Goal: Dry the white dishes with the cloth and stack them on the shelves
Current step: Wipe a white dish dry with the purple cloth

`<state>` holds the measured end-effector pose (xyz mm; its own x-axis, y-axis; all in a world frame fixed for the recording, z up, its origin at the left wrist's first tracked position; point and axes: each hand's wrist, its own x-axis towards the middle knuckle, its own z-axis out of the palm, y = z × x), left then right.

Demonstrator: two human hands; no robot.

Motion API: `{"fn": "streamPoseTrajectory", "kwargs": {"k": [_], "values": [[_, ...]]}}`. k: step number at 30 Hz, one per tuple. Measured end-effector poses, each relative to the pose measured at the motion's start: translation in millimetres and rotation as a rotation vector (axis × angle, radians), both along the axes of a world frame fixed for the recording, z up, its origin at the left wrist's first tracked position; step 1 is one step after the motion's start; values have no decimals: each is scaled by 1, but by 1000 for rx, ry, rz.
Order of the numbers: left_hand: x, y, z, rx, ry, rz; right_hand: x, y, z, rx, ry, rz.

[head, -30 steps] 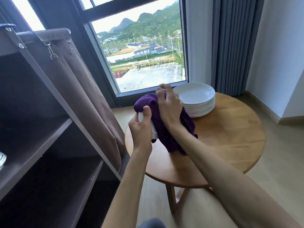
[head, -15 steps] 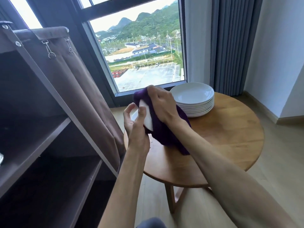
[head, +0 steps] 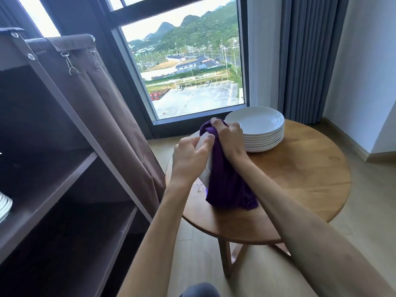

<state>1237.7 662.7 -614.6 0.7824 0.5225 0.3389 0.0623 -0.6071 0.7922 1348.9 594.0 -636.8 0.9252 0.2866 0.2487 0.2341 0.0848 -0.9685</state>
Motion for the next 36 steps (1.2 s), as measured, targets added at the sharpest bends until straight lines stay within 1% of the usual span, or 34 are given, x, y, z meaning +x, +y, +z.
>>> {"fn": "streamPoseTrajectory", "kwargs": {"k": [2, 3, 7, 10, 12, 14, 16, 18, 19, 21, 23, 25, 27, 28, 30, 31, 33, 36], "values": [[2, -8, -1, -231, -103, -86, 1, -2, -3, 32, 2, 8], [2, -9, -1, -342, -164, -73, 3, -4, -5, 23, 2, 3], [-2, 4, 6, -699, -421, 59, 17, -14, -14, -175, 38, 49], [-1, 3, 1, -847, -584, 151, 18, -17, -20, -212, 80, 69], [0, -5, -5, -911, -666, 201, 18, -16, -19, -169, 119, 33], [3, -7, -9, -965, -741, 209, 21, -16, -18, -91, 246, 16], [5, -7, -9, -991, -796, 231, 21, -17, -21, 107, 473, 116], [9, -8, -12, -996, -809, 274, 16, -19, -25, 300, 608, 221], [9, -7, -13, -971, -777, 304, 15, -20, -28, 378, 637, 234], [3, 3, -14, -853, -643, 326, 16, -25, -28, 442, 640, 200], [-11, 28, -14, -665, -402, 263, 23, -35, -22, 399, 562, 109], [-22, 52, -3, -442, -164, 103, 31, -44, -13, 325, 444, 104], [-20, 62, 9, -304, 36, -70, 30, -48, -2, 216, 336, 228], [-17, 62, 16, -290, 132, -152, 27, -48, 3, 157, 281, 309], [-7, 57, 22, -353, 299, -309, 21, -44, 11, 66, 189, 442], [-4, 54, 21, -395, 328, -384, 18, -41, 14, 41, 154, 481], [-1, 50, 18, -461, 282, -476, 14, -37, 17, 35, 112, 478], [0, 40, 14, -449, 106, -436, 13, -35, 13, 69, 81, 342]]}}
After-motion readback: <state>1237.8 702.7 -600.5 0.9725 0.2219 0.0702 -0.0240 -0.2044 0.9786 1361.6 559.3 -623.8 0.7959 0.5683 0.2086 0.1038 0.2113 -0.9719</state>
